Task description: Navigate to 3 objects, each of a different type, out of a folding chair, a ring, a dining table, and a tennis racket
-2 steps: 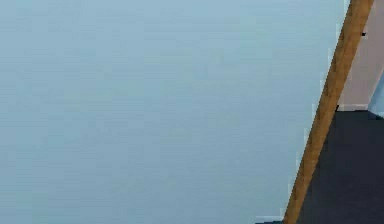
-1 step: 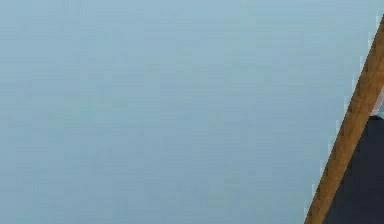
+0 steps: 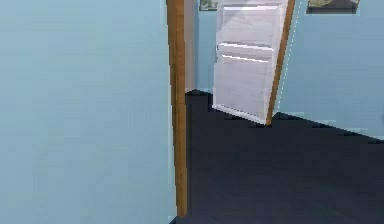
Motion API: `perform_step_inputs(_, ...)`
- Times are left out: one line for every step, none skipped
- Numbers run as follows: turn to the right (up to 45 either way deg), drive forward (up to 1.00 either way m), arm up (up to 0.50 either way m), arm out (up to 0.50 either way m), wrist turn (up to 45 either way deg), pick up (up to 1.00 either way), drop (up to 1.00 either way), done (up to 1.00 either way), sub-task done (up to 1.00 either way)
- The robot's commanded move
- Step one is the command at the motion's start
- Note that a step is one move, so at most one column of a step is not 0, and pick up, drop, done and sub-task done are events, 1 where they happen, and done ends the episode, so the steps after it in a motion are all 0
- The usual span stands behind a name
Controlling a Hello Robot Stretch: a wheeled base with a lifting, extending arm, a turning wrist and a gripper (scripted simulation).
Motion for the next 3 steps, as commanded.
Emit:
perform_step_inputs(21.0,0.0,0.0,0.0,0.0,0.0,0.0,0.0,0.0)
perform_step_inputs(0.0,0.6,0.0,0.0,0.0,0.0,0.0,0.0,0.0)
perform_step_inputs(3.0,0.0,0.0,0.0,0.0,0.0,0.0,0.0,0.0)
